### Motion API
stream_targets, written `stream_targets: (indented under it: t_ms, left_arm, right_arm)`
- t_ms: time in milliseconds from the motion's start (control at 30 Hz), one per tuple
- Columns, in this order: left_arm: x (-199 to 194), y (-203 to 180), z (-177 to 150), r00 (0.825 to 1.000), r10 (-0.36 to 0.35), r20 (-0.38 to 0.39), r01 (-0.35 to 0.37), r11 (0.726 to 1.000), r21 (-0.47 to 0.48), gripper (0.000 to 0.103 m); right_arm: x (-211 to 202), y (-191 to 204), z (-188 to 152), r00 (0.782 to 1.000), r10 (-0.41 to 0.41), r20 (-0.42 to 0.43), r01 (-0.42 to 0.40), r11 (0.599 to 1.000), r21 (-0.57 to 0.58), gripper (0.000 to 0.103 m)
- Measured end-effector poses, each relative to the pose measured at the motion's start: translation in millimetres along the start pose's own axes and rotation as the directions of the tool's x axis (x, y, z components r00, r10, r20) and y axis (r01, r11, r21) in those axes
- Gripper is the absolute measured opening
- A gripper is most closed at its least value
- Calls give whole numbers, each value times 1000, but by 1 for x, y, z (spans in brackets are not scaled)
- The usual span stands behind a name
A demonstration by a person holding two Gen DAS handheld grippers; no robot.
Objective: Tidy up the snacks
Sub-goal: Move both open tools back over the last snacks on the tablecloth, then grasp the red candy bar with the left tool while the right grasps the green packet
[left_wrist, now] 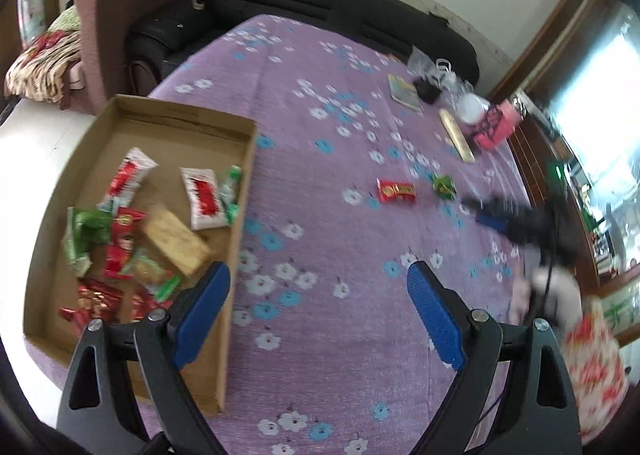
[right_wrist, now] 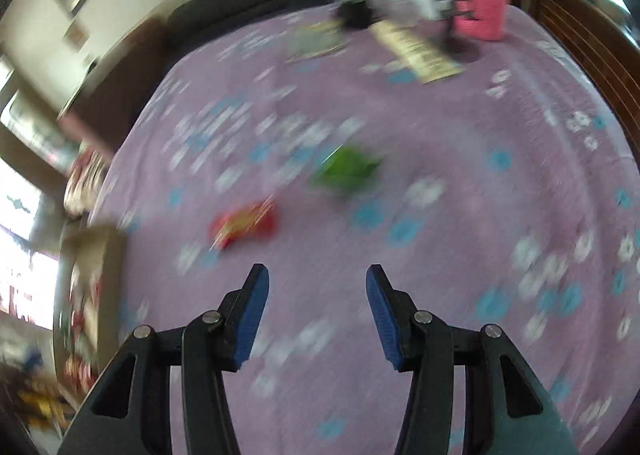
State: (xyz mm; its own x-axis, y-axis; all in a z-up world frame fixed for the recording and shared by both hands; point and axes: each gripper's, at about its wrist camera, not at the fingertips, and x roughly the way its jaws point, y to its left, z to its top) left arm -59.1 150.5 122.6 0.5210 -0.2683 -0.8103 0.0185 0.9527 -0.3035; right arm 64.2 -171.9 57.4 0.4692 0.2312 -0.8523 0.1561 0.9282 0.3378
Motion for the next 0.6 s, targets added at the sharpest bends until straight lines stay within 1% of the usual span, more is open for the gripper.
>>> stream_targets:
  t_ms: [33, 100, 167, 200, 233, 333, 400, 433, 467, 533, 567, 600]
  left_arm:
    - [4, -5, 0, 1000, 2, -9, -2, 1000, 16, 90]
    - [10, -13, 0, 1000, 8, -18, -7, 999, 38, 90]
    - [16, -18, 1, 1000, 15, -25, -14, 998, 55, 90]
    - [20, -20, 1, 999, 18, -30, -16, 998, 62, 90]
    - [25, -22, 2, 999, 17, -38, -14, 998, 65, 90]
    - [37, -29, 10, 999, 11, -51, -7, 996, 91, 90]
    - [47, -37, 18, 999, 10, -52, -4, 993, 120, 90]
    - [53, -42, 23, 998, -1, -60, 9, 991, 134, 90]
    - [59, -46, 27, 998, -4, -62, 14, 988, 153, 90]
    - [75, -59, 37, 998, -4, -66, 18, 979, 201, 90]
    - [85, -66, 42, 997, -13, -81, 31, 974, 223, 90]
    - [93, -71, 46, 996, -19, -90, 40, 970, 241, 90]
  right_arm:
    - [7, -11, 13, 1000, 24, -6, -24, 998, 57, 50]
    - [17, -21, 28, 999, 41, -4, -41, 995, 94, 50]
    - [30, -19, 41, 999, 33, -1, -33, 996, 80, 50]
    - [35, -15, 43, 999, 32, -2, -32, 997, 76, 50]
    - [44, -12, 48, 999, 30, -13, -29, 997, 68, 51]
    - [68, -5, 55, 998, -12, -63, 14, 999, 29, 51]
    - [69, 1, 54, 998, -42, -48, 42, 999, -16, 51]
    - [69, 4, 52, 997, -59, -49, 57, 997, -43, 47]
    - [69, 5, 50, 997, -50, -53, 47, 997, -57, 36]
    - [66, 6, 45, 998, -40, -56, 36, 996, -80, 33]
    - [63, 6, 42, 998, -33, -58, 28, 996, -90, 30]
    - [60, 4, 38, 998, -21, -63, 15, 995, -95, 29]
